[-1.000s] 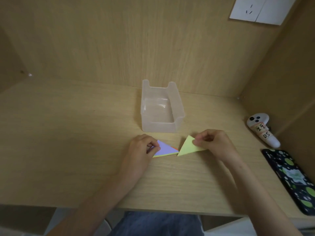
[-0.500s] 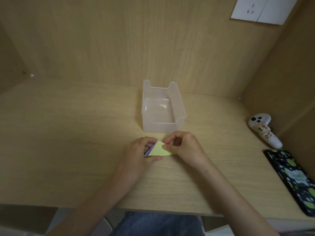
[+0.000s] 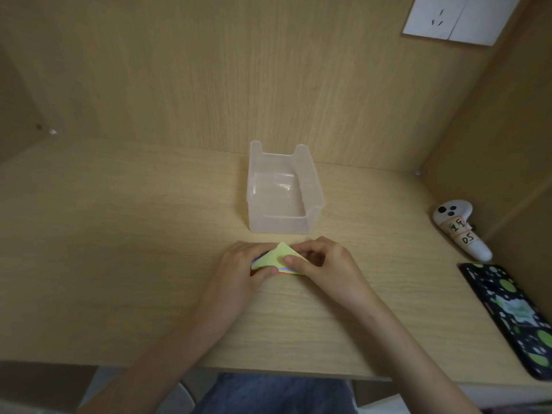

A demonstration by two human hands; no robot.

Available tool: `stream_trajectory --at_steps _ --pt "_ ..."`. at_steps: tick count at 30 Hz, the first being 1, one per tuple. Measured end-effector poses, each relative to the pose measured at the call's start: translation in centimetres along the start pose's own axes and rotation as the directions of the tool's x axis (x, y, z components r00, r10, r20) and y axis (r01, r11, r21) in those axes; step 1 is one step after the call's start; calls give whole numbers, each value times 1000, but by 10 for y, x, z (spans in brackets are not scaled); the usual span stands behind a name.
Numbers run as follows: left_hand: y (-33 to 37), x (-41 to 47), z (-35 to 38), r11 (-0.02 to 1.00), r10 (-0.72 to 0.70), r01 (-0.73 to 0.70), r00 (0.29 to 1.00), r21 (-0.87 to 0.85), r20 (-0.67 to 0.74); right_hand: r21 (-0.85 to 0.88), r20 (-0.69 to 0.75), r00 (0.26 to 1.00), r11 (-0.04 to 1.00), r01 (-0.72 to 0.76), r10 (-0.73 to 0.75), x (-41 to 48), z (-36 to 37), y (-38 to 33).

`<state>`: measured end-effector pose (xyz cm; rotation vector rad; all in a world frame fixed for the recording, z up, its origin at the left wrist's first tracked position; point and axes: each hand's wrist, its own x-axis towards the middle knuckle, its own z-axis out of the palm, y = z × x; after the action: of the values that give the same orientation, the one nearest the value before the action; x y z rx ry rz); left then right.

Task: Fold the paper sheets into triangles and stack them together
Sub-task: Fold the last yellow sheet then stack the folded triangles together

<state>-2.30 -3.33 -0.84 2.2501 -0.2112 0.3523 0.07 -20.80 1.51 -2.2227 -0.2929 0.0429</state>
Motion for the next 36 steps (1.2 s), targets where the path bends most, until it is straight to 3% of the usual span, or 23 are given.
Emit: stream_trajectory --at_steps 8,20,36 --pt "-5 -2 2 999 23 -23 1000 44 -5 -150 -16 993 982 110 -114 -5 2 5" --pt "-1 -2 -2 1000 13 -13 999 -9 -53 -92 -95 990 991 97 -106 -10 -2 9" --pt "1 4 -8 997 -73 74 997 -39 21 -72 -43 993 992 103 -106 -4 -2 9"
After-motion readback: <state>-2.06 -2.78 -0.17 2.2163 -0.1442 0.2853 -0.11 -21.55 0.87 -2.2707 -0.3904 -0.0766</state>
